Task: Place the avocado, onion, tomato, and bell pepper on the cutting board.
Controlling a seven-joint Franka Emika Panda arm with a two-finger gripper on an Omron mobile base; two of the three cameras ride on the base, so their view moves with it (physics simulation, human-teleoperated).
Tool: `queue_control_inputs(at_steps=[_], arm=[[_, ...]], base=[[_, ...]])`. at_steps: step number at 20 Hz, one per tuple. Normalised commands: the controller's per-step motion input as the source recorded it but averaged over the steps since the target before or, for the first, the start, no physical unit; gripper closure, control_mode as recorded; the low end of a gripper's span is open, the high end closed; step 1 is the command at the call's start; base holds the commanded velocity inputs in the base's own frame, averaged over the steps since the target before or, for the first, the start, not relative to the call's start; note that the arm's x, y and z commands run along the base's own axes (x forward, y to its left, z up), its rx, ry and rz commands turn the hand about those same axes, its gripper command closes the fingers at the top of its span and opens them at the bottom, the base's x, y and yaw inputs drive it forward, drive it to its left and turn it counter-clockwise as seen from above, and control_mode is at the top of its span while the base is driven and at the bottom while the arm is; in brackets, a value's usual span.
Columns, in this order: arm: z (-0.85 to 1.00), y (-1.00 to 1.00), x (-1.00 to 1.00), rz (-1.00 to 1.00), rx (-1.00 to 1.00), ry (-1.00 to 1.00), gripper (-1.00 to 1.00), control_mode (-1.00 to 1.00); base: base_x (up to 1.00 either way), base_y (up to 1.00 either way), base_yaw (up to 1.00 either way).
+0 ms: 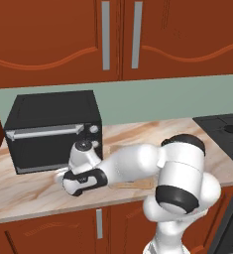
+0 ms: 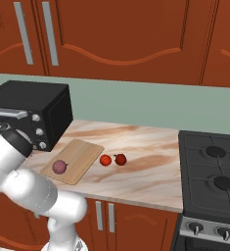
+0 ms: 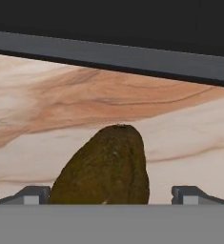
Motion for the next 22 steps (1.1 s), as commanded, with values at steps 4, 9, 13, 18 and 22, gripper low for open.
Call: queue_control_inputs(at_steps=[4, 9, 13, 18, 22], arm=[[-0.29, 0.18, 0.16, 0.0, -0.03, 0.0, 1.0, -1.0], [-0.16, 0.04, 0.0, 0.0, -0.01, 0.01, 1.0, -1.0], [0.02, -0.05, -0.27, 0.0, 0.0, 0.0, 1.0, -1.0], [0.22, -0.25, -0.56, -0.03, 0.0, 0.0, 1.0, -1.0], [0.27, -0.38, -0.63, -0.02, 0.0, 0.0, 1.0, -1.0]], base=[[0.0, 0.0, 0.0], [0.0, 0.0, 0.0], [0.0, 0.0, 0.0], [0.0, 0.0, 0.0], [0.0, 0.0, 0.0]])
